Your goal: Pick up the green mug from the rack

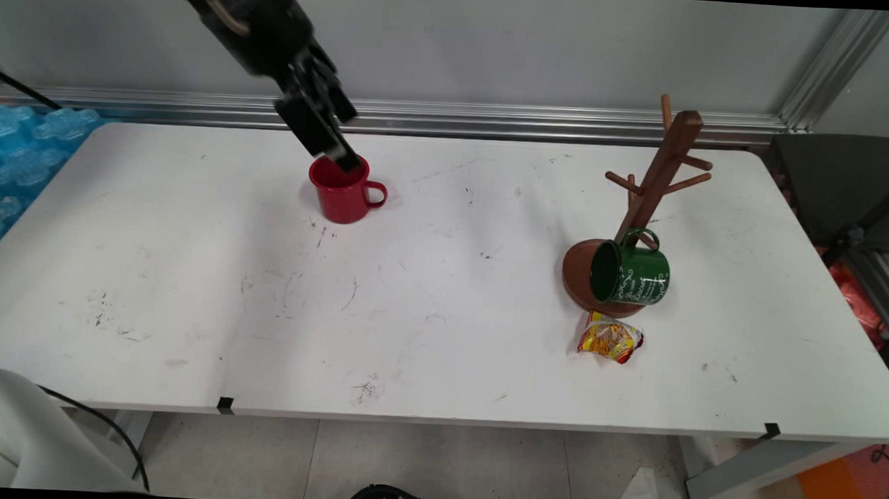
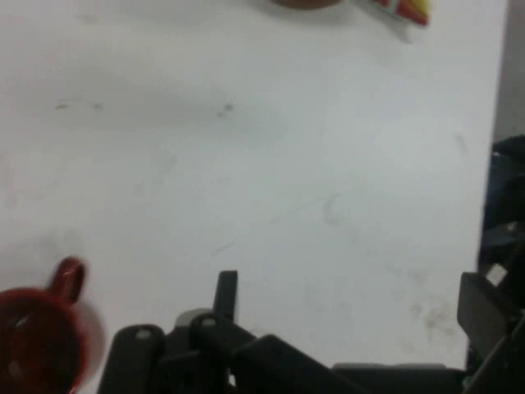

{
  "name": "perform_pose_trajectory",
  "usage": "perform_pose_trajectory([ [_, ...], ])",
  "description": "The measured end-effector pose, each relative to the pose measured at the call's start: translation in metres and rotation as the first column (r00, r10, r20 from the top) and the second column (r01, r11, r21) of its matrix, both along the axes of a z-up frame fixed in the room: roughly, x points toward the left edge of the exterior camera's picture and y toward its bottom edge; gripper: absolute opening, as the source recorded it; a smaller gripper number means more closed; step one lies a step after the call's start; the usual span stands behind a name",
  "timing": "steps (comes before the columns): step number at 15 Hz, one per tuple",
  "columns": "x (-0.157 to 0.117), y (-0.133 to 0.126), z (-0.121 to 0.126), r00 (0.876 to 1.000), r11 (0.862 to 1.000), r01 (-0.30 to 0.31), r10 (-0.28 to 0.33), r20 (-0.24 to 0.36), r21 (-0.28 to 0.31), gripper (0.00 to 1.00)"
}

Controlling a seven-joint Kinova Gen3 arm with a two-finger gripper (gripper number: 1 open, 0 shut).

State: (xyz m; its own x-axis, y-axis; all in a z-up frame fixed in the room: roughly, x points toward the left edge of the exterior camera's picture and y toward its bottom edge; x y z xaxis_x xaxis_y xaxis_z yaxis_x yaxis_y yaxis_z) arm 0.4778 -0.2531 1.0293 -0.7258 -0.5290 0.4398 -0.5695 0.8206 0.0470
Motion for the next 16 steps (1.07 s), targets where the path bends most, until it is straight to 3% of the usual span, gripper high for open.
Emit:
perform_pose_trajectory([
  [10,-0.088,-0.015,-0.066,0.994,0.998,0.052,-0.048,-0.097,0.039,1.00],
  [16,-0.135,-0.032,-0.102,0.986,0.999,0.028,-0.020,-0.165,0.046,1.00],
])
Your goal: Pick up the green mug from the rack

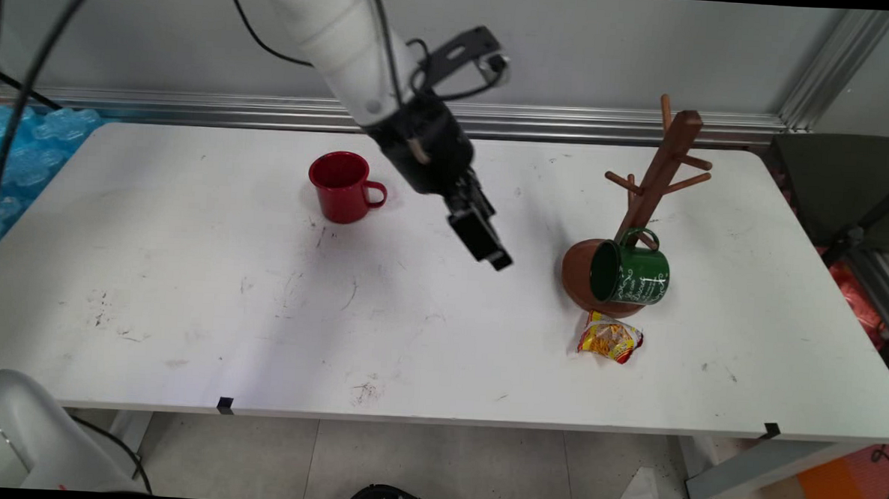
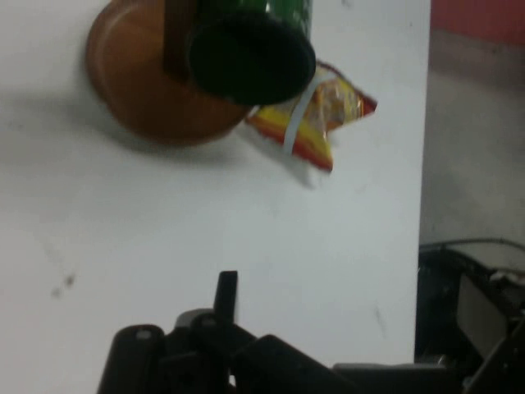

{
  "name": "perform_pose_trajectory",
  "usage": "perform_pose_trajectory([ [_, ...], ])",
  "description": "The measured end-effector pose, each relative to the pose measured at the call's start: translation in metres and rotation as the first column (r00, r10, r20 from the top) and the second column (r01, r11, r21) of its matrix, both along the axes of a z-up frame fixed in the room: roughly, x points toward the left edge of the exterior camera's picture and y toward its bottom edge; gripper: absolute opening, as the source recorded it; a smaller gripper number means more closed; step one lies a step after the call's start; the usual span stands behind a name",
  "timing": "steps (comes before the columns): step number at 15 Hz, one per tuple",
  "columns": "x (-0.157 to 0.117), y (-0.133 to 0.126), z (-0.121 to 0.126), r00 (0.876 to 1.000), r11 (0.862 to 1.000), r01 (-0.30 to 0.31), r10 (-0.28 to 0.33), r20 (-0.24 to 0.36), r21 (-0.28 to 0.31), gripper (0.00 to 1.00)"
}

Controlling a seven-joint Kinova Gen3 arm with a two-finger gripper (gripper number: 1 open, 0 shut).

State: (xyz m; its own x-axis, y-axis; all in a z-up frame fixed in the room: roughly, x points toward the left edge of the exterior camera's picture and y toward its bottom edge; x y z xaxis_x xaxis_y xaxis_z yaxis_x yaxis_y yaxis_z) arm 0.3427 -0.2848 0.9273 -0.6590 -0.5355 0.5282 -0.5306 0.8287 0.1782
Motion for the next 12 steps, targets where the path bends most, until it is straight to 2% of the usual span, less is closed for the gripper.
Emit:
perform_pose_trajectory([
  [7,-0.046,-0.020,-0.037,0.995,0.997,-0.071,0.073,-0.071,0.034,1.00],
  [12,-0.079,-0.036,-0.067,0.985,0.990,-0.126,0.133,-0.108,0.068,1.00],
])
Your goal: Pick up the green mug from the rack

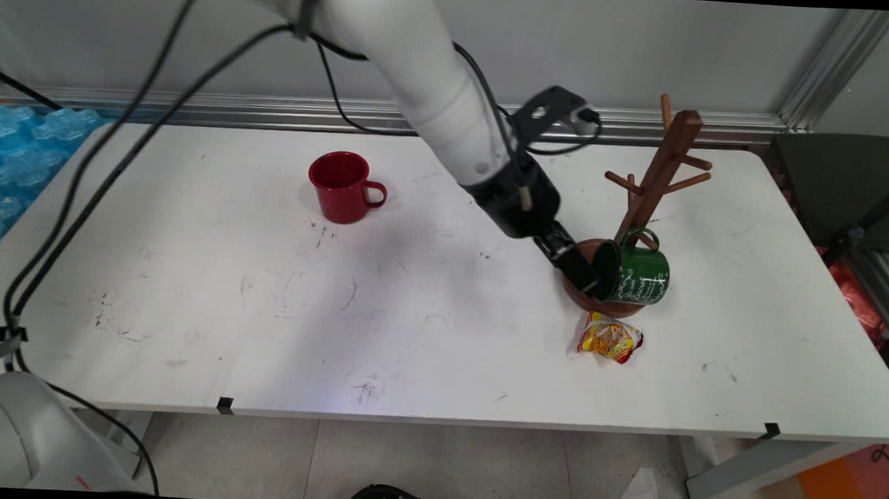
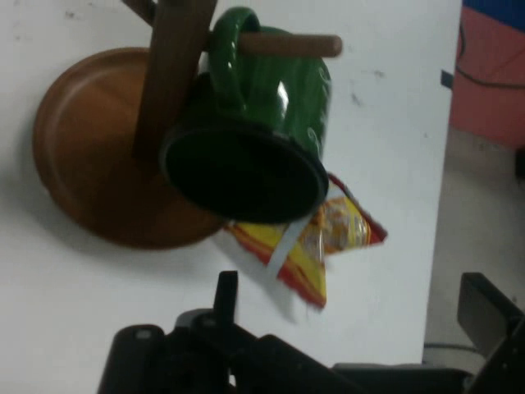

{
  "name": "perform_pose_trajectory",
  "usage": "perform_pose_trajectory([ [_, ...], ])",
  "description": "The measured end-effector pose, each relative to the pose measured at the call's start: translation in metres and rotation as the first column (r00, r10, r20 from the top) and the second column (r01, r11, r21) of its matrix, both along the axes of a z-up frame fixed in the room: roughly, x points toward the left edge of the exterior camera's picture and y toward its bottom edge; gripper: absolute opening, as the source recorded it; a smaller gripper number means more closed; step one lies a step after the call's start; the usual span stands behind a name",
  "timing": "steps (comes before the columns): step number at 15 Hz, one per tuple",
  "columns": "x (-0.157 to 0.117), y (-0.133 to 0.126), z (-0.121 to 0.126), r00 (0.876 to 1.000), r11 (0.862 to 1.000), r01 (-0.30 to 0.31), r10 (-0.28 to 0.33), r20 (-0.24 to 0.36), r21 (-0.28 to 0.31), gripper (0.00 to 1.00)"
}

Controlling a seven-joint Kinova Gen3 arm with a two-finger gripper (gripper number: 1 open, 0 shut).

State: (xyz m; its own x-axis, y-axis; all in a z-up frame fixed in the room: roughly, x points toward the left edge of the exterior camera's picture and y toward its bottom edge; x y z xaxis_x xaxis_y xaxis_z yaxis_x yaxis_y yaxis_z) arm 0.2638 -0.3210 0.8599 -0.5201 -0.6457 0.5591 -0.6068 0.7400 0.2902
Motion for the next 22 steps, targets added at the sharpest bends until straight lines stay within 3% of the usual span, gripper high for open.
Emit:
perform_pose_trajectory([
  [10,-0.050,-0.023,-0.046,0.990,0.991,-0.107,0.114,-0.083,0.084,1.00],
  [17,-0.064,-0.032,-0.062,0.982,0.985,-0.137,0.149,-0.118,0.101,1.00],
  [18,-0.065,-0.033,-0.064,0.981,0.985,-0.141,0.153,-0.122,0.101,0.00],
  [22,-0.066,-0.035,-0.069,0.978,0.983,-0.150,0.163,-0.132,0.103,0.00],
])
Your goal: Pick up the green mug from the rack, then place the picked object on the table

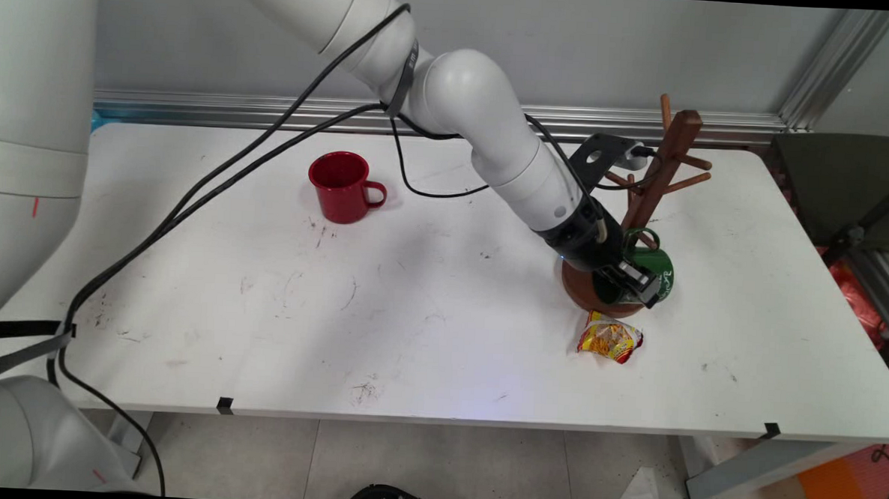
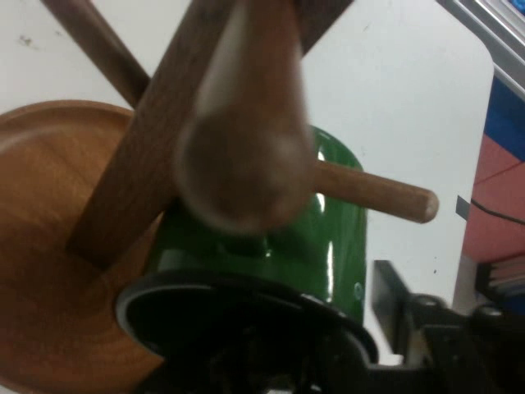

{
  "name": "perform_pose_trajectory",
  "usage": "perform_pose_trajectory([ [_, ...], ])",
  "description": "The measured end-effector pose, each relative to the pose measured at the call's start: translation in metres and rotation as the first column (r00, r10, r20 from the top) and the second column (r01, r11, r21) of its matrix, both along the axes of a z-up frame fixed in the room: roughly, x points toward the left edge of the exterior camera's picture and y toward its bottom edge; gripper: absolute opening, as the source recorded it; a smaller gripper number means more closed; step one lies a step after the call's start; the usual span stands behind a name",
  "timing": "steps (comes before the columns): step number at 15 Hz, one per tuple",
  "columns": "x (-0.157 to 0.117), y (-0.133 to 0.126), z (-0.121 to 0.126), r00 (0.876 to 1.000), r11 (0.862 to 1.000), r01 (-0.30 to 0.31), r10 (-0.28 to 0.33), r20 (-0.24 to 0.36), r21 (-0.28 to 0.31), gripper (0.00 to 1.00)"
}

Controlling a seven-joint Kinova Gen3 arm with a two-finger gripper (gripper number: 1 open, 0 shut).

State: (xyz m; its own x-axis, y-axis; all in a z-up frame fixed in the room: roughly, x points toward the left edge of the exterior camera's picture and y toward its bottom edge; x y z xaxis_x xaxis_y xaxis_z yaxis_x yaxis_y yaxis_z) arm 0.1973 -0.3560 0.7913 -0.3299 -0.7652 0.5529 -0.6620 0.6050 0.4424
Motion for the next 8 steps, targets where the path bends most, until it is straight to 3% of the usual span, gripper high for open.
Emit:
perform_pose_trajectory([
  [8,0.0014,-0.0006,-0.0024,1.000,1.000,-0.011,0.011,-0.006,-0.003,0.00],
])
